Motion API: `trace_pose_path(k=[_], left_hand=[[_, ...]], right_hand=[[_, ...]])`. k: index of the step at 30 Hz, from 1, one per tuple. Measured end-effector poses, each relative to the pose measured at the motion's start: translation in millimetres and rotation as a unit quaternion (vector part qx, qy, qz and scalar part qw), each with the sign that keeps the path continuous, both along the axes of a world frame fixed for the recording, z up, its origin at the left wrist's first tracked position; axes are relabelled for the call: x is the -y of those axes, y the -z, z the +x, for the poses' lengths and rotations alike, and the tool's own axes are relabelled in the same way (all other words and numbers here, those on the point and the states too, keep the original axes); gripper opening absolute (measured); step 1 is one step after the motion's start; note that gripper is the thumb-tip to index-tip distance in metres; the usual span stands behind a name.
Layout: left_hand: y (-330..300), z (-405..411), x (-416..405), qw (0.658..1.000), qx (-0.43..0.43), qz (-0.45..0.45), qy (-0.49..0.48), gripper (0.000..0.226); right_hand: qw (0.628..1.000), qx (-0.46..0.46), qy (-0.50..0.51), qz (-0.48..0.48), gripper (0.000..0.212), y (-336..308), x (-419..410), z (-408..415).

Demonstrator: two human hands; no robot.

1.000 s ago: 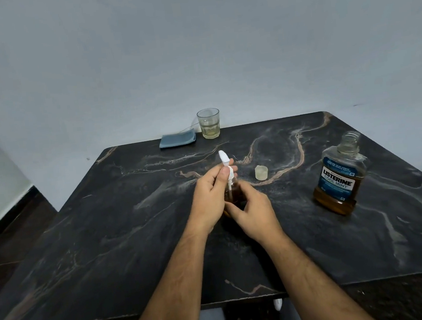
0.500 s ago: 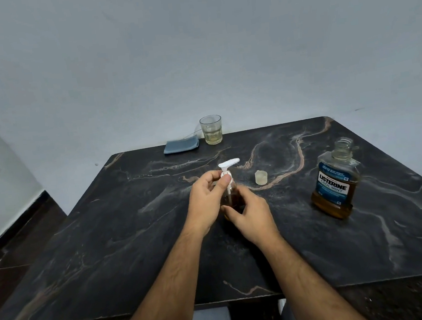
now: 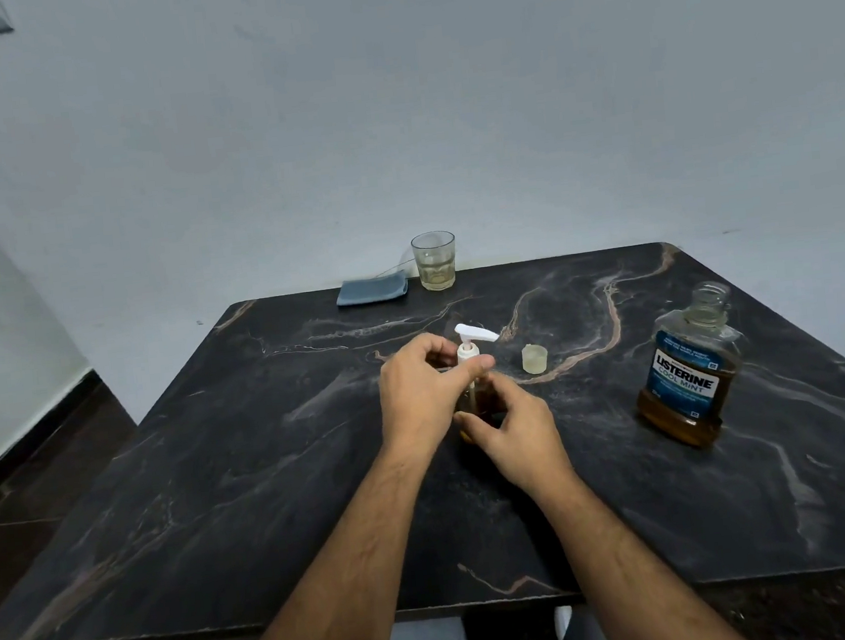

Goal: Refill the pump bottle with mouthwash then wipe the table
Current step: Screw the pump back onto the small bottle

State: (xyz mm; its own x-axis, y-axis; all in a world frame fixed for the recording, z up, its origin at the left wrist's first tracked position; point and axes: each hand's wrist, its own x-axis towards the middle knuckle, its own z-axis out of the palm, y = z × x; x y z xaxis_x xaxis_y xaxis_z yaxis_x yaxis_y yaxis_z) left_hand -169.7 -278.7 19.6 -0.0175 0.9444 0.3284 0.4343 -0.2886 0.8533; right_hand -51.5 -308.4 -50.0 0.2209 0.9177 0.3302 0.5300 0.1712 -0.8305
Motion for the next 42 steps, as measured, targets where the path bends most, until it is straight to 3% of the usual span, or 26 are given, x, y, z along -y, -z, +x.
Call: trace_pose_path(k=[8, 16, 27, 33, 38, 42], left_hand=[[-1.7, -0.8, 3.1, 0.999, -0.026, -0.006, 0.029, 0.024], [-4.7, -0.6, 3.6, 1.0, -0.008, -0.01, 0.019, 0.023], [1.4, -11.9, -16.5, 0.99, -0.003, -0.005, 0.139, 0.01], [-0.1, -14.0, -23.5, 0.985, 0.001, -0.016, 0.173, 0.016], [4.4, -13.7, -17.4, 0.983, 0.047, -0.021, 0.176, 0.017], [18.4, -17.8, -10.8, 0.981, 0.059, -0.03, 0.183, 0.042]], right_hand=[[1.0, -0.013, -0.005, 0.0, 0.033, -4.1, 2.6, -0.8], [1.0, -0.01, -0.004, -0.007, 0.039, -4.4, 2.3, -1.3], [0.993, -0.032, -0.091, -0.073, 0.035, -15.9, -11.8, 20.9], [0.988, -0.054, -0.121, -0.079, 0.034, -19.5, -13.1, 24.7], [0.995, 0.023, -0.079, -0.059, 0.039, -13.4, -6.2, 18.5], [0.997, 0.073, -0.006, -0.014, 0.036, -14.7, 2.0, 6.0]])
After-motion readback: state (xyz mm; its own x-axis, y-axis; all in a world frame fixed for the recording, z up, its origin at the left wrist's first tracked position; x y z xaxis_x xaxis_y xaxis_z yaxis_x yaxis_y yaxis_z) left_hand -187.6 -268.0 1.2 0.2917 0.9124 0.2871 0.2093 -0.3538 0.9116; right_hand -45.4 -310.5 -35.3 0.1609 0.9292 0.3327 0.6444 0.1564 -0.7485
